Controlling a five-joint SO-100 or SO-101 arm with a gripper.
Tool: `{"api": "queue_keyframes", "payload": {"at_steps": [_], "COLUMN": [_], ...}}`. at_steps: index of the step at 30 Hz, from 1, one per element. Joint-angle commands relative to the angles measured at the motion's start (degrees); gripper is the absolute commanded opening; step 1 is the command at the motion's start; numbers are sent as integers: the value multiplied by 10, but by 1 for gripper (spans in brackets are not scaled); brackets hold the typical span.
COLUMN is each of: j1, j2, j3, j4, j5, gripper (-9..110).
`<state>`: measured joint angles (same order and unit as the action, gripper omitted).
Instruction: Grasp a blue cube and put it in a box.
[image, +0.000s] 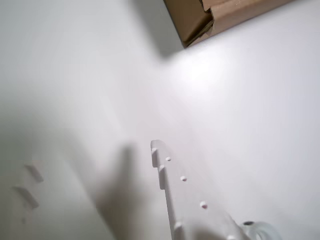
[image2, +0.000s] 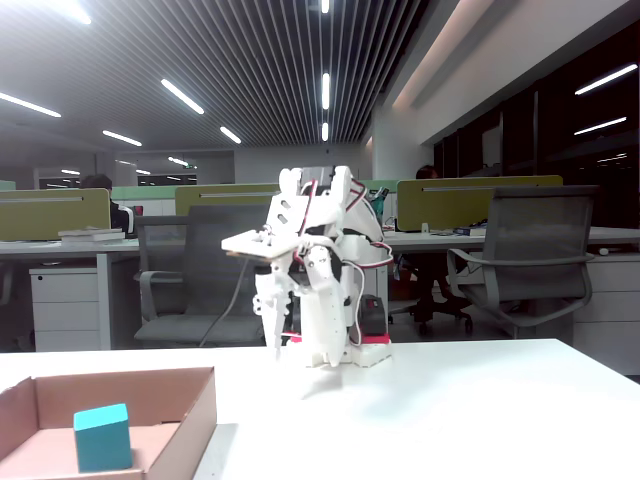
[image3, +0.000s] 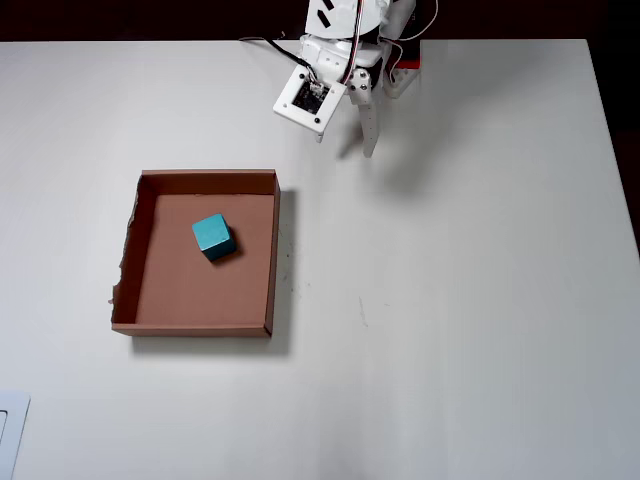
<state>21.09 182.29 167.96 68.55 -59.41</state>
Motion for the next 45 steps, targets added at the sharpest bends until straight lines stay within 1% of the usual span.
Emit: {"api": "queue_keyframes", "payload": {"at_steps": [1,18,35,36,45], "j1": [-9,-90,-120,-120,-120], "j2": [3,3,2,2,2], "j3": [7,23,23,23,23], "j4": [-11,0,18,18,18], "j5": [-3,27,39,56,57], "gripper": [28,25,23,23,25]}}
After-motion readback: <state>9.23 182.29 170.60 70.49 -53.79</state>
